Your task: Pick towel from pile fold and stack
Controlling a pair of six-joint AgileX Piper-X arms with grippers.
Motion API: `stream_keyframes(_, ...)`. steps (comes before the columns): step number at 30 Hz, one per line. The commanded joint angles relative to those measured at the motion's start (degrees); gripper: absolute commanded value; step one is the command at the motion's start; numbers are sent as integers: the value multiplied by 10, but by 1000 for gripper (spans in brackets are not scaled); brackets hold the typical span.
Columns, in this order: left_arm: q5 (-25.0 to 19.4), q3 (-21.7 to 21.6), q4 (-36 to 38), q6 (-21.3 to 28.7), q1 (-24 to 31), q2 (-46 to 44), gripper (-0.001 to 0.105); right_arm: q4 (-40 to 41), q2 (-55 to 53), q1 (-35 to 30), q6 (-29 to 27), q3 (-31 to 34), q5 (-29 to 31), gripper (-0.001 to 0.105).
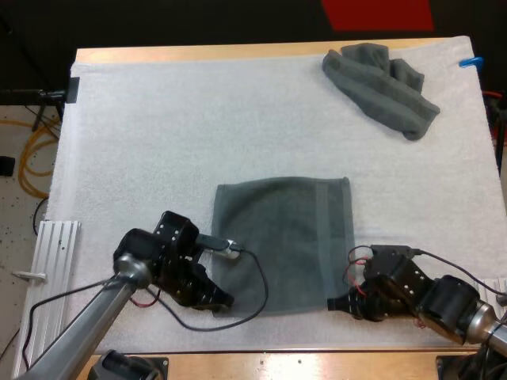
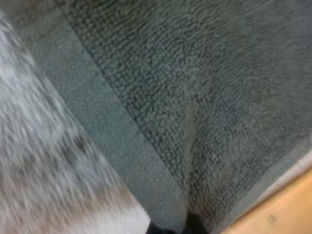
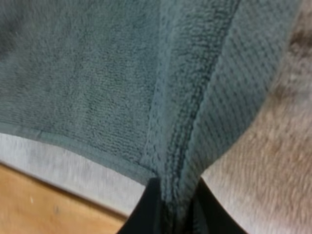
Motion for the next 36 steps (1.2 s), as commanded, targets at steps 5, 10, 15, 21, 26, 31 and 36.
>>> stream_keyframes(5,76,0,47,2,-4,-41,0,60,-3,34,8,-20,-9,0)
stream_keyframes(10,84,0,47,6,-4,-47,0,81,-3,57,33,-22,-23,0)
stream_keyframes(15,80,0,-39,-23,-4,-42,0,9,2,26,71,-22,14,0)
stream_keyframes(21,80,0,-158,-76,34,10,0,-62,38,-94,79,-22,-23,0)
stream_keyframes(26,84,0,-263,-101,90,69,0,-143,98,-185,55,-22,-102,0)
stream_keyframes(31,118,0,-358,-107,137,129,0,-207,158,-227,55,-22,-129,0)
stream_keyframes(36,119,0,-403,-114,157,174,0,-273,197,-230,56,-22,-121,0)
